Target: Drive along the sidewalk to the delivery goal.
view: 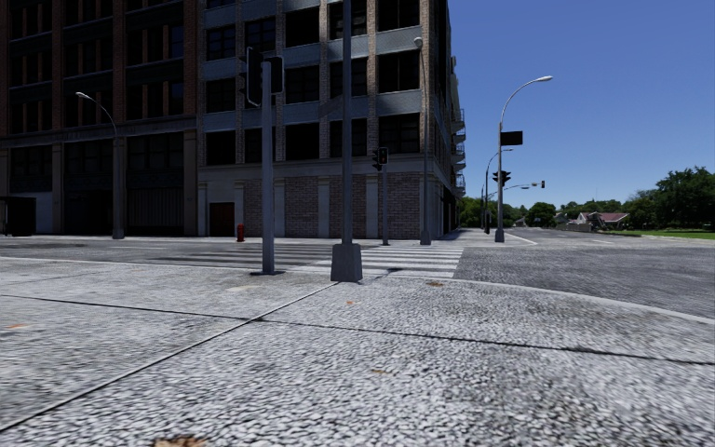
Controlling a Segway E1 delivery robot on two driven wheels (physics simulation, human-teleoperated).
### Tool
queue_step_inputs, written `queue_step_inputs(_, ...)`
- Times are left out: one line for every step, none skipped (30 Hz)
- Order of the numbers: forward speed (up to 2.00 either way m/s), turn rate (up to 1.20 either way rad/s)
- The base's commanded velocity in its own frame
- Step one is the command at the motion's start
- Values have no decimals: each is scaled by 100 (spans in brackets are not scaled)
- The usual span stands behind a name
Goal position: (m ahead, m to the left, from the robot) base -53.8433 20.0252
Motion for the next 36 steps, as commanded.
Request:
queue_step_inputs(0, 0)
queue_step_inputs(0, 0)
queue_step_inputs(0, 0)
queue_step_inputs(0, 0)
queue_step_inputs(0, 0)
queue_step_inputs(0, 0)
queue_step_inputs(0, 0)
queue_step_inputs(0, 0)
queue_step_inputs(0, 0)
queue_step_inputs(0, 0)
queue_step_inputs(0, 0)
queue_step_inputs(0, 0)
queue_step_inputs(0, 0)
queue_step_inputs(0, 0)
queue_step_inputs(0, 0)
queue_step_inputs(0, 0)
queue_step_inputs(0, 0)
queue_step_inputs(0, 0)
queue_step_inputs(0, 0)
queue_step_inputs(0, 0)
queue_step_inputs(0, 0)
queue_step_inputs(0, 0)
queue_step_inputs(0, 0)
queue_step_inputs(0, 0)
queue_step_inputs(0, 0)
queue_step_inputs(0, 0)
queue_step_inputs(0, 0)
queue_step_inputs(0, 0)
queue_step_inputs(0, 0)
queue_step_inputs(0, 0)
queue_step_inputs(1, 0)
queue_step_inputs(1, 0)
queue_step_inputs(7, 0)
queue_step_inputs(42, 0)
queue_step_inputs(76, 0)
queue_step_inputs(76, 0)
